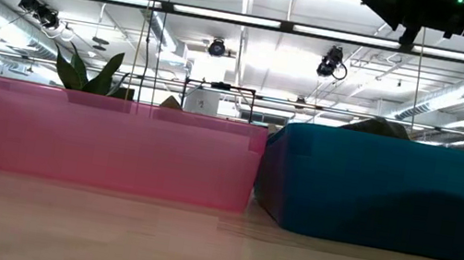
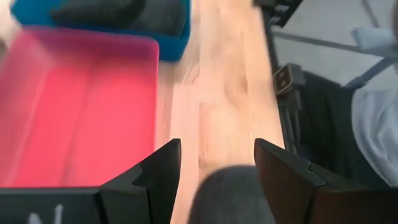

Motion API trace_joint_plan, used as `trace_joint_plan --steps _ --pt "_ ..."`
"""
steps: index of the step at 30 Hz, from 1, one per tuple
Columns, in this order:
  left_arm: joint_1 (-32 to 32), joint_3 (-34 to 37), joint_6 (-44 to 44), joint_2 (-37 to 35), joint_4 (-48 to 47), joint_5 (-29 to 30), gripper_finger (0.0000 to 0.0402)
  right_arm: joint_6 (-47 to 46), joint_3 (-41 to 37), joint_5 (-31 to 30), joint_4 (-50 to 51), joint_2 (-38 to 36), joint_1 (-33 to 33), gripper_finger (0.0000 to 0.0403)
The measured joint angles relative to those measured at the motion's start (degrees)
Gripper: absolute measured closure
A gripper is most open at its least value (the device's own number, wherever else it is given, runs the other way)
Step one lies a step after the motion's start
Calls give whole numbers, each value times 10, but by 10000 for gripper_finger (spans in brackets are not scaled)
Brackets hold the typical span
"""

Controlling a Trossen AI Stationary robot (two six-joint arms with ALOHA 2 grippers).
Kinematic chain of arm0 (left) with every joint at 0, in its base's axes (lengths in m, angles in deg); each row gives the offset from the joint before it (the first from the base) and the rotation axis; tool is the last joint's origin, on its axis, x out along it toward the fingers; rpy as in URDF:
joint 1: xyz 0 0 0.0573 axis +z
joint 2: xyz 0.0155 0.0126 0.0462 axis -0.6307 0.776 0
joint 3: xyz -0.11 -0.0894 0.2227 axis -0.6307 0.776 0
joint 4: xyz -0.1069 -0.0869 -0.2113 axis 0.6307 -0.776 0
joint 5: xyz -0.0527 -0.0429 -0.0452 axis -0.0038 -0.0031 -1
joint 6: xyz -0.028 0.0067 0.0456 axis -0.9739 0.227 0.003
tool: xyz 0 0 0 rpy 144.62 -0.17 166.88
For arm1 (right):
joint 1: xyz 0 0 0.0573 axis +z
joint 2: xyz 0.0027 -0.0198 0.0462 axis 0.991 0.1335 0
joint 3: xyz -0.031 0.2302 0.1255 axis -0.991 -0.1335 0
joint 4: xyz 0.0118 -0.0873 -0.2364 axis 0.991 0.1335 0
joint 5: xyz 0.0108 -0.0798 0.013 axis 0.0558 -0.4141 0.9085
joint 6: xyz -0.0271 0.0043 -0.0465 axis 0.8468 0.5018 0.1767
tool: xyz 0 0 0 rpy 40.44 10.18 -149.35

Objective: Pick & Place hat
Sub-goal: Put the black cap into the blue bin

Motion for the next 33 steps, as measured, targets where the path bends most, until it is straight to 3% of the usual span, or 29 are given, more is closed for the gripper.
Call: trace_joint_plan --steps 8,16,25,33 --pt "-3 -35 -102 74 -22 -3 193 2 0 0 0 0 0 292" --pt "-3 -36 -251 119 -43 -107 193 8 0 0 -18 0 0 292" --pt "-29 -36 -403 165 -48 -170 193 47 0 0 -20 0 0 292" --pt "-67 -36 -515 192 -47 -191 193 47 0 0 -11 0 0 292"
